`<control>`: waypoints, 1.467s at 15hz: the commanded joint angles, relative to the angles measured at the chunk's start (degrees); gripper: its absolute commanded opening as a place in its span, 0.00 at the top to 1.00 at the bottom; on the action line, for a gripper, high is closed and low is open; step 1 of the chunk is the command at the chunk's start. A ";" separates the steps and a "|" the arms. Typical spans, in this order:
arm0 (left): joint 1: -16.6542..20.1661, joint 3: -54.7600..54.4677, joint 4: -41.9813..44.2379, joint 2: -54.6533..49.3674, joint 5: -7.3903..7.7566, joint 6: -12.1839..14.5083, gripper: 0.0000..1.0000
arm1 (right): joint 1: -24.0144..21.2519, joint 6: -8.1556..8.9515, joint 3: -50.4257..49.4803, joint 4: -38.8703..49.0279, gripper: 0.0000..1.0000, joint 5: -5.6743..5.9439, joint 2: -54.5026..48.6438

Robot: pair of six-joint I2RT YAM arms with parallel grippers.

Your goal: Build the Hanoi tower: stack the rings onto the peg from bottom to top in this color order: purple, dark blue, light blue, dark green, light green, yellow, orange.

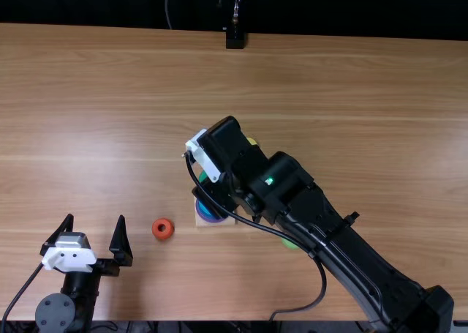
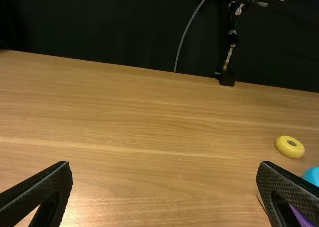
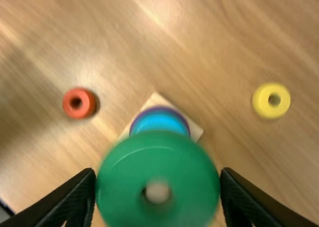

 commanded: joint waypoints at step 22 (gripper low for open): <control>-0.33 -1.74 0.31 -0.62 0.61 -0.08 0.00 | -20.29 2.28 -32.94 35.90 0.00 1.40 -13.60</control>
